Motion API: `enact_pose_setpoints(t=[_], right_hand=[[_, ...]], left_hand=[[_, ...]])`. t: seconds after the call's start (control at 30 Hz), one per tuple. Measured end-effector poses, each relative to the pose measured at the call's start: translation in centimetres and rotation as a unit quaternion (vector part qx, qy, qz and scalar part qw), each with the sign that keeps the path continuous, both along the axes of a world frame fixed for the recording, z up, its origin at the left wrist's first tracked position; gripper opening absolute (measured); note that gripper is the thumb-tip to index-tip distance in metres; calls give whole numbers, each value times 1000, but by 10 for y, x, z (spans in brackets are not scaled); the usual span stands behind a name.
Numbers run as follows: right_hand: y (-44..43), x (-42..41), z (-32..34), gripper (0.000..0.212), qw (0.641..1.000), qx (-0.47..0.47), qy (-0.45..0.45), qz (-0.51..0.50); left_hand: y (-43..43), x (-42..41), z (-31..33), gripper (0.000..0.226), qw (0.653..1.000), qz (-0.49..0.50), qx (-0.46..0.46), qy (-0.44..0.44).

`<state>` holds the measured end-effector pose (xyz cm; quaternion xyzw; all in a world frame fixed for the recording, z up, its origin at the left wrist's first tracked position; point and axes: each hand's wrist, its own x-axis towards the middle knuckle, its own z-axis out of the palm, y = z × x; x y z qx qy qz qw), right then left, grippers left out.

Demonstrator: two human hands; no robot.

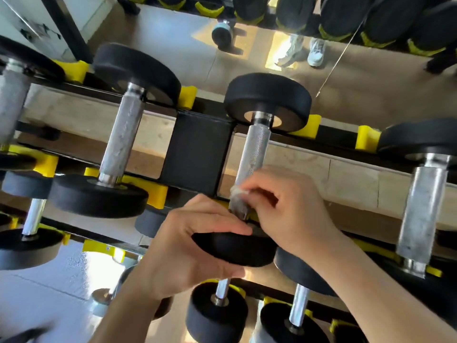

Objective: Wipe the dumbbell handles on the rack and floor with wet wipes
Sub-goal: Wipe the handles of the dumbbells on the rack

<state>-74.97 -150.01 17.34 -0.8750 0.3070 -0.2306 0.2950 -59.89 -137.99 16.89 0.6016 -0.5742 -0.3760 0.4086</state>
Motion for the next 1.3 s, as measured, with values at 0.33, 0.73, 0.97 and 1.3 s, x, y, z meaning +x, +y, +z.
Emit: enact_pose_setpoints(t=[0.33, 0.73, 0.97, 1.3], right_hand=[[-5, -5, -2, 8, 1000, -15, -4, -10], [-35, 7, 5, 5, 992, -71, -16, -101], [-21, 0, 2, 8, 998, -36, 10, -60], [-26, 2, -1, 15, 971, 110, -113, -180]], left_hand=[[-12, 21, -27, 42, 963, -80, 5, 258], [-18, 9, -5, 43, 966, -96, 91, 220], [-22, 12, 5, 26, 957, -117, 124, 236], [-70, -13, 5, 33, 983, 152, 76, 66]])
